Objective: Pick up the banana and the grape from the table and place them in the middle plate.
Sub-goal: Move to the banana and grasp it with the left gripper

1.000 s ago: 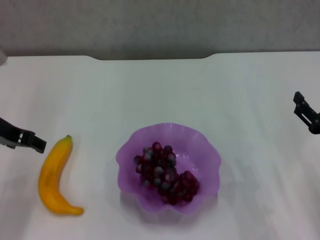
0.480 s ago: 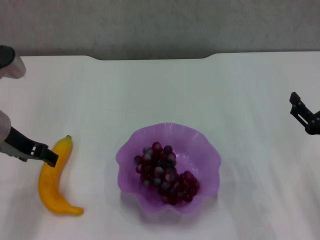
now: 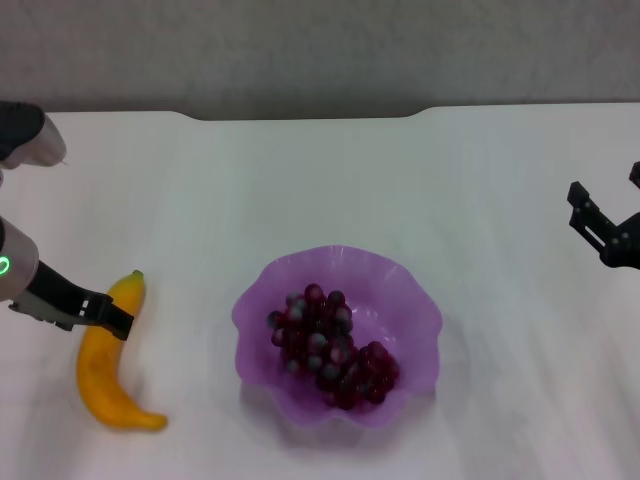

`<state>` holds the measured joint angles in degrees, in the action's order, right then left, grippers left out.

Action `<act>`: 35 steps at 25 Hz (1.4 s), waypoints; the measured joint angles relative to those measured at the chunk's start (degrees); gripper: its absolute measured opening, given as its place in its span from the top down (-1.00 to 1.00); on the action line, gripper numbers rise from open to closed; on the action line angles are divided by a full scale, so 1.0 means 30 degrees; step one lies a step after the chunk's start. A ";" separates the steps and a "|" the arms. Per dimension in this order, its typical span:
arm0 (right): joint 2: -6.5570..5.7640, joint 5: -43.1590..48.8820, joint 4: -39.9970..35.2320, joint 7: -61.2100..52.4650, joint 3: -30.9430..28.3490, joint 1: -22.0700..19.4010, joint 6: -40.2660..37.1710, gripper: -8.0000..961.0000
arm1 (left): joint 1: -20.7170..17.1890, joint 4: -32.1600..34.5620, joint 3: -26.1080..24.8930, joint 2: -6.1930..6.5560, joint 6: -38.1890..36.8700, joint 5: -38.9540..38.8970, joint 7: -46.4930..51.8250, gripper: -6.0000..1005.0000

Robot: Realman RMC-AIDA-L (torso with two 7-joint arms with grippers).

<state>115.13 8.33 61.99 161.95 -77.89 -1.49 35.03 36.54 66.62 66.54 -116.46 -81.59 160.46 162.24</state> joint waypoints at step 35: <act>0.0001 0.0154 0.0266 0.0011 0.0389 0.0034 -0.0017 -0.58 | 0.0728 -0.4422 -0.0002 0.0001 0.4300 0.0075 0.0631 -0.50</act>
<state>115.13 8.79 62.78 161.98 -76.72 -1.39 34.98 38.72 53.35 66.53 -116.46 -68.69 160.69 164.13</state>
